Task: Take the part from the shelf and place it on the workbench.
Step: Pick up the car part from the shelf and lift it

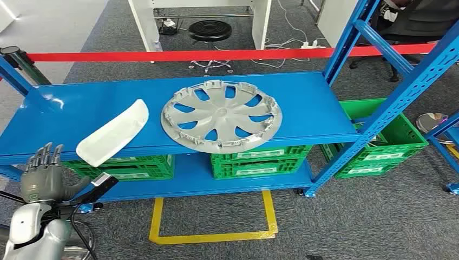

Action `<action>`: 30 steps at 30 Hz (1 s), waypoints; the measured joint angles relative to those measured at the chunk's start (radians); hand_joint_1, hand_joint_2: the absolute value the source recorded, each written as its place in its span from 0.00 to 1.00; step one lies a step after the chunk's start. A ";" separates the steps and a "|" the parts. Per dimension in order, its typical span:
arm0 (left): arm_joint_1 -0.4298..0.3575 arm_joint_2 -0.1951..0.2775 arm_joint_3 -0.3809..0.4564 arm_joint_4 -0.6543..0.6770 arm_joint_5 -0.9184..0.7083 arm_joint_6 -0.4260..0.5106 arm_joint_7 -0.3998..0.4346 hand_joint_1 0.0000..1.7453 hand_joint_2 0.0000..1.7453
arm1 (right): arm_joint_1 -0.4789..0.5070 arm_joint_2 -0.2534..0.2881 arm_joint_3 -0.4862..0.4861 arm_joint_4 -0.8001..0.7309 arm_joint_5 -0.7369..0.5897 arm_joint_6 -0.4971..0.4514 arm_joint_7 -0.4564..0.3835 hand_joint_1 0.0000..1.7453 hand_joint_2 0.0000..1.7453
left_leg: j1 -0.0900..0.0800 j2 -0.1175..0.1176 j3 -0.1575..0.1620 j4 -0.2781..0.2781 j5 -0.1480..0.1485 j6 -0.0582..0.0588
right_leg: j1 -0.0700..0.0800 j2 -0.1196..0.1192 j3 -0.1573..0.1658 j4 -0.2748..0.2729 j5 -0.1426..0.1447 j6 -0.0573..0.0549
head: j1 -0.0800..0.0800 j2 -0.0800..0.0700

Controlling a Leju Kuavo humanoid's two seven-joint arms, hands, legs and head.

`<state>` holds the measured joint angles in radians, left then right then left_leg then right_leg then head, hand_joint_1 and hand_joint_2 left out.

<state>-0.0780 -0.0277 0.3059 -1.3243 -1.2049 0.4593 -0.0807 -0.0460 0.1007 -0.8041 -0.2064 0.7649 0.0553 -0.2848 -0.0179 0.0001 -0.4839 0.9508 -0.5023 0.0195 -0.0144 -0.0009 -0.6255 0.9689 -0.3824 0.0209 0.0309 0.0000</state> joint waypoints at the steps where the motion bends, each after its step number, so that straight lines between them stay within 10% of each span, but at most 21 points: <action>1: -0.001 0.001 0.000 0.002 0.000 0.000 0.000 0.00 1.00 | 0.000 0.000 0.000 0.000 0.000 0.000 0.000 0.00 0.00 | 0.000 0.000 0.000 0.000 0.000 0.000 | 0.000 0.000 0.000 0.000 0.000 0.000 | 0.000 0.000; 30: -0.256 0.056 -0.169 0.252 -0.129 -0.138 0.010 0.00 1.00 | -0.005 0.003 0.011 0.000 0.116 0.008 0.019 0.00 0.00 | 0.000 0.000 -0.002 0.001 0.001 -0.001 | 0.000 0.000 -0.003 0.000 0.001 0.000 | 0.000 0.000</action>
<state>-0.3341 0.0279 0.1367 -1.0719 -1.3340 0.3209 -0.0708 -0.0515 0.1034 -0.7930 -0.2064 0.8813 0.0633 -0.2663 -0.0181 0.0005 -0.4862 0.9517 -0.5012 0.0188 -0.0144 -0.0006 -0.6288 0.9689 -0.3809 0.0208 0.0309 0.0000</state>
